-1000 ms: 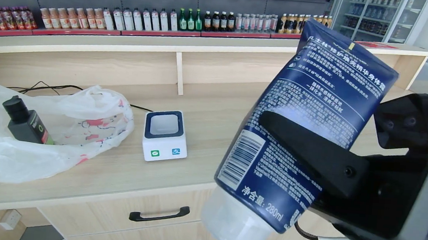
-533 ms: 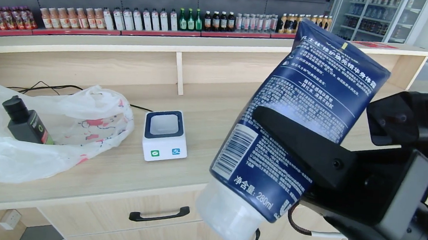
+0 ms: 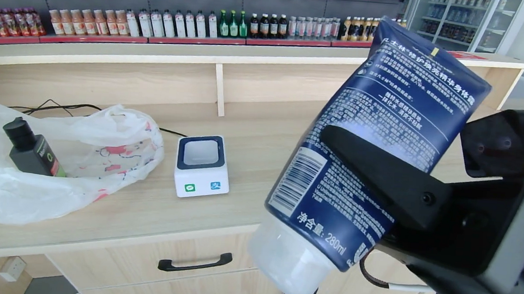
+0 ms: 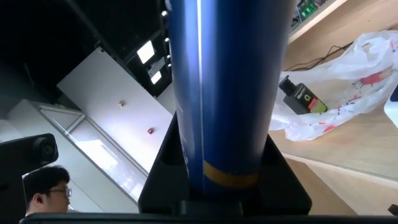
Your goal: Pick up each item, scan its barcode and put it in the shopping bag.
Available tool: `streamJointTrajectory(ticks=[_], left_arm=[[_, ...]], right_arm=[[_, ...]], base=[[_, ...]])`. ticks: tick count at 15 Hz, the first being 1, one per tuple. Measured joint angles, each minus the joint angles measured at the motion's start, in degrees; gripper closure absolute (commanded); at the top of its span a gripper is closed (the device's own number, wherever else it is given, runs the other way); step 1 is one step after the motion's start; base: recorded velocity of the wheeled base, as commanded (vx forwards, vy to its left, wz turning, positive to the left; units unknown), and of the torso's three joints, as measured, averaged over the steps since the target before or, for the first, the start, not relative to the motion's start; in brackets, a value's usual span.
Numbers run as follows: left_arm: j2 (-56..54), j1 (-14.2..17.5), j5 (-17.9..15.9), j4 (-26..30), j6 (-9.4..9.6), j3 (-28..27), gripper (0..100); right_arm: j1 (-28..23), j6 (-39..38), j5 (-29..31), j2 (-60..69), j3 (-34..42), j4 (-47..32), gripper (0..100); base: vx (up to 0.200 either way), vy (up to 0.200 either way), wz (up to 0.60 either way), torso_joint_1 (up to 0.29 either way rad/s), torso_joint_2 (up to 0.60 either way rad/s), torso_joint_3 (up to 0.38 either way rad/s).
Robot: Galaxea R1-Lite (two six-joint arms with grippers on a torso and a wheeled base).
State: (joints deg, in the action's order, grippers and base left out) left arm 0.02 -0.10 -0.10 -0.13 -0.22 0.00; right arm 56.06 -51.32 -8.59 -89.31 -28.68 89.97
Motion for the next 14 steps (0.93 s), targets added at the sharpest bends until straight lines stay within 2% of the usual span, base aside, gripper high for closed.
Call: streamJointTrajectory(ticks=[3, 8, 12, 14], left_arm=[[0.00, 0.00, 0.00, -0.02, 0.00, 0.00, 0], [0.00, 0.00, 0.02, -0.02, 0.00, 0.00, 0], [0.00, 0.00, 0.00, -0.02, -0.02, 0.00, 0], [0.00, 0.00, 0.00, -0.02, 0.00, 0.00, 0]], right_arm=[[-2.49, 7.83, -0.24, -0.29, 0.82, -0.02, 100], [-6.27, 26.89, -0.05, -2.47, 1.73, -0.11, 100], [-9.62, 32.50, 3.56, -2.80, 1.18, -0.06, 100], [-12.90, 39.73, 4.35, -2.72, 0.52, -0.05, 100]], base=[[0.000, 0.000, 0.00, 0.000, 0.00, 0.000], [0.000, 0.000, 0.00, 0.000, 0.00, 0.000], [0.000, 0.000, 0.00, 0.000, 0.00, 0.000], [0.000, 0.000, 0.00, 0.000, 0.00, 0.000]])
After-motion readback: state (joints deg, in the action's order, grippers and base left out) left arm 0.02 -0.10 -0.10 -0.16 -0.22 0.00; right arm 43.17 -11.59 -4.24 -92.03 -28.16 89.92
